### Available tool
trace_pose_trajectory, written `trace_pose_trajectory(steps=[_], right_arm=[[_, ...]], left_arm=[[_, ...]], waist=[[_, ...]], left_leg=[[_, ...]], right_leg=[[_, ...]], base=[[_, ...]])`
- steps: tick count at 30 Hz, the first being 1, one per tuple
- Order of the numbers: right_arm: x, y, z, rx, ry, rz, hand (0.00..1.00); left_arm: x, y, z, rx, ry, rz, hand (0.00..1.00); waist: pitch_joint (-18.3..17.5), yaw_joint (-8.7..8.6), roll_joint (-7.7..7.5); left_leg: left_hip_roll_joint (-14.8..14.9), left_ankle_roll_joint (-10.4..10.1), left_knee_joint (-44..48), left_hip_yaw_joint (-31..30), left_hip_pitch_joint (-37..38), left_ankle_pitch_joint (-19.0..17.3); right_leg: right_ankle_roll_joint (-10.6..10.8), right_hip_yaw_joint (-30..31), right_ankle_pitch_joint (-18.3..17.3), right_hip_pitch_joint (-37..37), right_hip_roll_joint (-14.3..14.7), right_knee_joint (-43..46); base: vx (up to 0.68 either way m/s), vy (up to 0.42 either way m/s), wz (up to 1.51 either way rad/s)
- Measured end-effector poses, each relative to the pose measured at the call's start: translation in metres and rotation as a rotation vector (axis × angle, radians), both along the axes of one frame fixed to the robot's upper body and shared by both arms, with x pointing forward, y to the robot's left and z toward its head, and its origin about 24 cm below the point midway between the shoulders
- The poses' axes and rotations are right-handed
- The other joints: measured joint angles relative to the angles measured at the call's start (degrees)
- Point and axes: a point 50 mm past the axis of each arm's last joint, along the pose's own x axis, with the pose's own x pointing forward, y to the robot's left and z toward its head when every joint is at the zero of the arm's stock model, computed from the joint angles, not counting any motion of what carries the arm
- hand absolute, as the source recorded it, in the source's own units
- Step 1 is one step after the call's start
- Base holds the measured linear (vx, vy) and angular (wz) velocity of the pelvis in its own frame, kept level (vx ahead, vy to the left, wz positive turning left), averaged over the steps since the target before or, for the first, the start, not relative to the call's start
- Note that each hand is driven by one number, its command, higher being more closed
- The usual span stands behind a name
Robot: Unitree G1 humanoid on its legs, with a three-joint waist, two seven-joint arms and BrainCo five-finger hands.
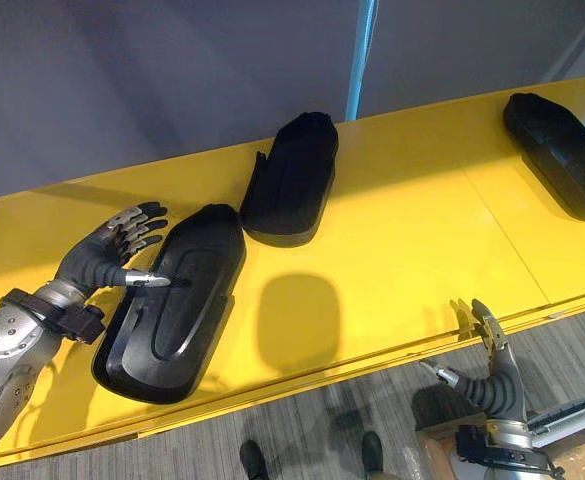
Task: Walk over and take plastic housings, then place them on the shelf
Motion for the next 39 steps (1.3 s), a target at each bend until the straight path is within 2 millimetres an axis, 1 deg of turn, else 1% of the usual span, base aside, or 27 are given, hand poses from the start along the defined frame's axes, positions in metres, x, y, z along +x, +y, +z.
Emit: trace_pose_trajectory(steps=[3, 7, 10, 16, 19, 21, 22, 24, 27, 32, 36, 39], right_arm=[[0.000, 0.002, 0.001, -0.005, -0.003, 0.020, 0.00], [0.000, 0.004, 0.002, -0.005, -0.017, 0.030, 0.00], [0.000, 0.005, 0.003, 0.006, -0.023, 0.038, 0.00], [0.002, 0.009, 0.004, 0.029, -0.030, 0.061, 0.00], [0.002, 0.011, 0.004, 0.034, -0.030, 0.071, 0.00], [0.004, 0.014, 0.004, 0.039, -0.033, 0.085, 0.00], [0.004, 0.014, 0.004, 0.040, -0.034, 0.087, 0.00], [0.005, 0.015, 0.004, 0.042, -0.034, 0.091, 0.00], [0.005, 0.016, 0.004, 0.049, -0.034, 0.093, 0.00], [0.005, 0.017, 0.003, 0.067, -0.036, 0.087, 0.00], [0.005, 0.016, 0.003, 0.070, -0.031, 0.081, 0.00], [0.004, 0.013, 0.002, 0.062, -0.025, 0.070, 0.00]], left_arm=[[-0.004, -0.003, -0.002, 0.040, 0.026, -0.022, 0.00], [-0.004, -0.005, -0.005, 0.141, 0.027, -0.014, 0.00], [-0.006, -0.004, -0.009, 0.241, 0.042, -0.003, 0.00], [-0.005, -0.008, -0.018, 0.358, 0.071, -0.010, 0.00], [0.002, -0.004, -0.015, 0.407, 0.041, 0.041, 0.00], [0.010, 0.004, -0.013, 0.450, 0.013, 0.126, 0.00], [0.011, 0.005, -0.013, 0.452, 0.012, 0.137, 0.00], [0.018, 0.015, -0.016, 0.490, 0.004, 0.238, 0.00], [0.022, 0.025, -0.021, 0.506, 0.004, 0.336, 0.00], [0.020, 0.047, -0.024, 0.454, 0.012, 0.492, 0.00], [0.015, 0.054, -0.027, 0.391, 0.007, 0.545, 0.00], [0.014, 0.049, -0.030, 0.291, -0.021, 0.550, 0.00]], waist=[[0.07, -0.33, 0.10], [0.37, -0.58, 0.49], [0.50, -0.63, 0.61], [0.65, -0.78, 0.65], [0.67, -0.88, 0.62], [0.79, -1.34, 0.59], [0.80, -1.38, 0.59], [0.81, -1.45, 0.59], [0.82, -1.35, 0.59], [0.82, -1.09, 0.61], [0.83, -0.64, 0.63], [0.86, -0.02, 0.68]], left_leg=[[0.00, -0.01, -0.14, 0.16, -0.02, 0.01], [0.00, -0.01, -0.20, 0.25, -0.03, 0.01], [0.00, -0.01, -0.21, 0.55, -0.28, 0.01], [0.02, 0.00, -0.22, 1.12, -0.46, 0.02], [0.03, 0.03, -0.22, 1.12, -0.46, 0.10], [0.03, 0.04, -0.23, 1.14, -0.46, 0.17], [0.03, 0.04, -0.23, 1.15, -0.45, 0.18], [0.10, 0.02, -0.23, 1.21, -0.42, 0.21], [0.15, 0.01, -0.25, 1.35, -0.29, 0.22], [0.18, -0.01, -0.35, 1.49, 0.00, 0.23], [0.18, -0.01, -0.36, 1.50, 0.36, 0.23], [0.18, -0.01, -0.36, 1.40, 0.59, 0.24]], right_leg=[[0.00, 0.15, 0.04, -0.20, 0.03, 0.00], [-0.06, 0.23, 0.12, -0.29, 0.04, 0.00], [-0.09, 0.67, 0.25, -0.72, 0.05, -0.02], [-0.12, 1.21, 0.51, -1.19, 0.08, -0.14], [-0.19, 1.22, 0.61, -1.19, 0.11, -0.14], [-0.20, 1.26, 0.70, -1.19, 0.12, -0.14], [-0.20, 1.28, 0.71, -1.20, 0.13, -0.14], [-0.22, 1.36, 0.74, -1.20, 0.20, -0.15], [-0.23, 1.44, 0.76, -1.20, 0.28, -0.15], [-0.28, 1.56, 0.81, -1.07, 0.35, -0.15], [-0.37, 1.53, 1.03, -0.57, 0.37, -0.54], [-0.32, 1.38, 1.18, -0.13, 0.38, -0.81]], base=[[-0.01, 0.002, -0.03], [0.00, 0.000, 0.00], [-0.01, 0.003, -0.03], [-0.01, 0.004, -0.04], [0.00, 0.000, 0.00], [0.00, 0.000, 0.00], [0.00, 0.000, 0.00], [0.00, 0.000, 0.00], [0.00, 0.000, 0.00], [0.00, 0.000, -0.01], [0.00, 0.000, 0.00], [0.00, 0.001, 0.01]])
